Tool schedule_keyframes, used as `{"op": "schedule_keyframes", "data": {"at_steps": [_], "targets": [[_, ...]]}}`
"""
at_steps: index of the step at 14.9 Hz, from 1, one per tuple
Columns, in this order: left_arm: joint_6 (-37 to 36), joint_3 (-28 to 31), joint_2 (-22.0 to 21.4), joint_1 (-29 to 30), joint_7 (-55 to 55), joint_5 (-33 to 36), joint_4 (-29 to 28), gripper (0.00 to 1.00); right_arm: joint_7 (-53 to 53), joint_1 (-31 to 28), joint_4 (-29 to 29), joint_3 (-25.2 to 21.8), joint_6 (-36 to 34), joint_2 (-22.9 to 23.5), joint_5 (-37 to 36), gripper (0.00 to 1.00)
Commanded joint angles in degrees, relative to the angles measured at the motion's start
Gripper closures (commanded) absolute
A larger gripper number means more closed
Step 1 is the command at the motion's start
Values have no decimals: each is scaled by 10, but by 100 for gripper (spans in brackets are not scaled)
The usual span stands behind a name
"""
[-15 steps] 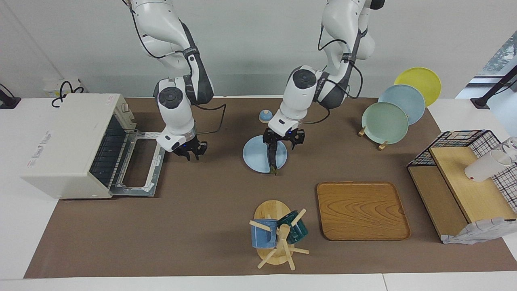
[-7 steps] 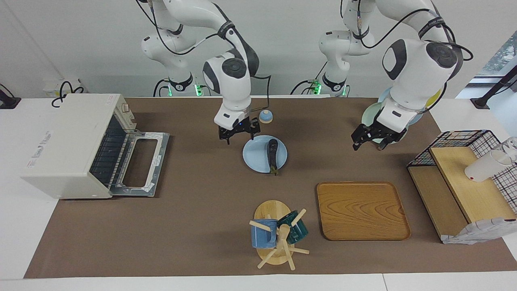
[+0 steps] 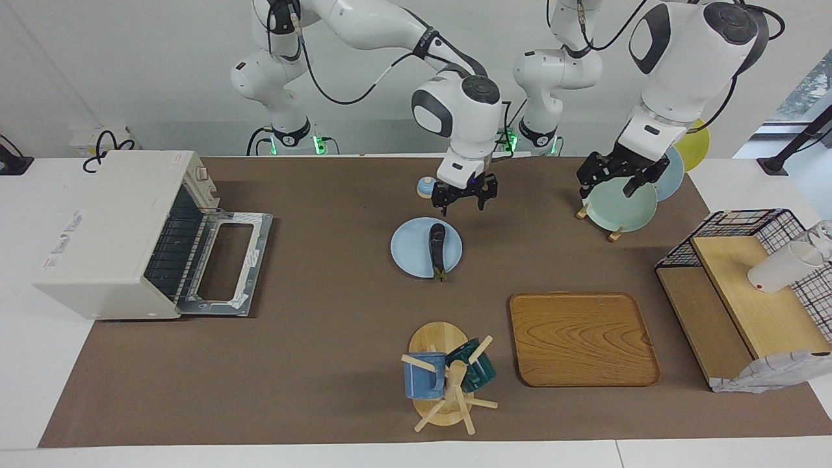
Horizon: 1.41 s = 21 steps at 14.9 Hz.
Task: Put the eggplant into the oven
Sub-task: 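Withdraw the left gripper while the right gripper moves to the plate, then grasp the blue plate rim with the right gripper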
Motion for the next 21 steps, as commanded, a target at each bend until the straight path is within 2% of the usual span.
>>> {"op": "schedule_keyframes", "data": {"at_steps": [1,2,3,4,6,8,11,13,14,15,17,20,21], "targets": [[-3,-2,-19,0,20,20,-25,0,5,-2,-14,-3,41,12,-7,0],[-5,-2,-19,1,22,20,-20,0,0,-7,-23,-3,55,11,-7,0],[-11,-2,-19,1,20,20,-14,0,-7,-7,-39,-3,76,7,-7,9],[-23,-3,-19,1,20,19,-4,0,-10,-7,-65,-3,104,2,-7,24],[-51,-4,-16,4,20,19,20,0,-12,-7,-107,-3,150,-7,-7,37],[-81,-5,-8,6,20,18,50,0,-25,-6,-108,-3,159,3,-8,39],[-83,-6,-1,14,20,16,60,0,-32,-7,-120,-3,169,3,-17,41],[-82,-9,-5,16,22,16,52,0,-35,-7,-139,-3,195,-1,-18,53],[-80,-9,-6,19,22,15,46,0,-35,-6,-147,-3,199,-2,-18,62],[-79,-9,-6,22,22,10,46,0,-35,-6,-149,-3,200,-3,-18,66],[-78,-11,-6,22,22,8,48,0,-36,-6,-155,-3,200,-4,-19,73],[-78,-11,-4,21,21,8,51,0,-46,-7,-168,-4,211,-7,-19,75],[-79,-11,-4,22,21,8,50,0,-50,-7,-175,-4,215,-8,-19,88]]}}
